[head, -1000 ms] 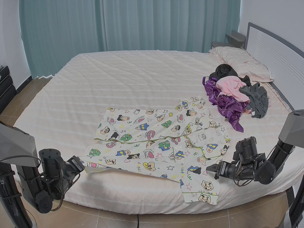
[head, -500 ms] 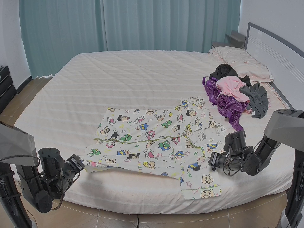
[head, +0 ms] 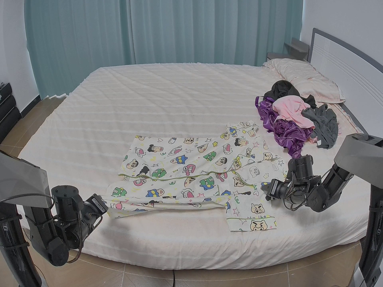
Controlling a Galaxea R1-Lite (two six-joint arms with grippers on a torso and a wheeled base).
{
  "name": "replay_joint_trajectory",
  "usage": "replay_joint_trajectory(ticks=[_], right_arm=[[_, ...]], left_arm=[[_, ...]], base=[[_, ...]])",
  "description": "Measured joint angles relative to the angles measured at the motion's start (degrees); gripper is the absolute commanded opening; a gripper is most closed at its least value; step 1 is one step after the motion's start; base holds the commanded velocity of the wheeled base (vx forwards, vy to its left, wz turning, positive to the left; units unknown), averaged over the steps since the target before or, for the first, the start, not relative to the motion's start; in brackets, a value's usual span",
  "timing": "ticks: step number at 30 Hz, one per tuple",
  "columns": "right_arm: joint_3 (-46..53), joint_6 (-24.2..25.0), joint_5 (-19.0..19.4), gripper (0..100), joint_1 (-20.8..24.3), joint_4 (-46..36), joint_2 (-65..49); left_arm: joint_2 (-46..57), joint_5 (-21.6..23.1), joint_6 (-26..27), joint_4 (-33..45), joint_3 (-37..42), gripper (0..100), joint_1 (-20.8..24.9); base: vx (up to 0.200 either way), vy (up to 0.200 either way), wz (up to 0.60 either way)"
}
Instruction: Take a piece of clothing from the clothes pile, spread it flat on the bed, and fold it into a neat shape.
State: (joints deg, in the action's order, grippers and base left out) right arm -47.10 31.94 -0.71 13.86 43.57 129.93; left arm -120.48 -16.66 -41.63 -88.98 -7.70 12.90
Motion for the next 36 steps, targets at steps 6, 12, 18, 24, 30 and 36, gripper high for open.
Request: replay_joint_trajectory(ticks=[6,12,18,24,30,36], right_arm=[[1.8,-1.1,-0.9,100,-2.4,0.2,-0.2],[6.8,-1.4,-0.1,100,-5.0,0.6,-4.0],[14.3,-2.6,3.2,100,-6.2,2.0,-9.5],[21.2,-4.5,6.2,100,-3.4,6.4,-11.8],[23.4,-4.8,6.5,100,2.1,10.3,-9.0],[22.1,-4.7,6.3,100,5.4,13.3,-4.3]], left_arm=[[-0.5,0.0,0.0,0.0,-0.1,0,0.1],[-0.6,0.0,0.0,0.0,-0.1,0,0.2],[-0.6,-0.1,0.0,0.0,-0.1,0,0.3],[-0.6,-0.1,0.0,0.0,-0.1,0,0.4],[-0.6,-0.1,0.0,0.0,0.0,0,0.5],[-0.6,-0.1,0.0,0.0,0.1,0,0.5]], base=[[0.000,0.000,0.00],[0.000,0.000,0.00],[0.000,0.000,0.00],[0.000,0.000,0.00],[0.000,0.000,0.00],[0.000,0.000,0.00]])
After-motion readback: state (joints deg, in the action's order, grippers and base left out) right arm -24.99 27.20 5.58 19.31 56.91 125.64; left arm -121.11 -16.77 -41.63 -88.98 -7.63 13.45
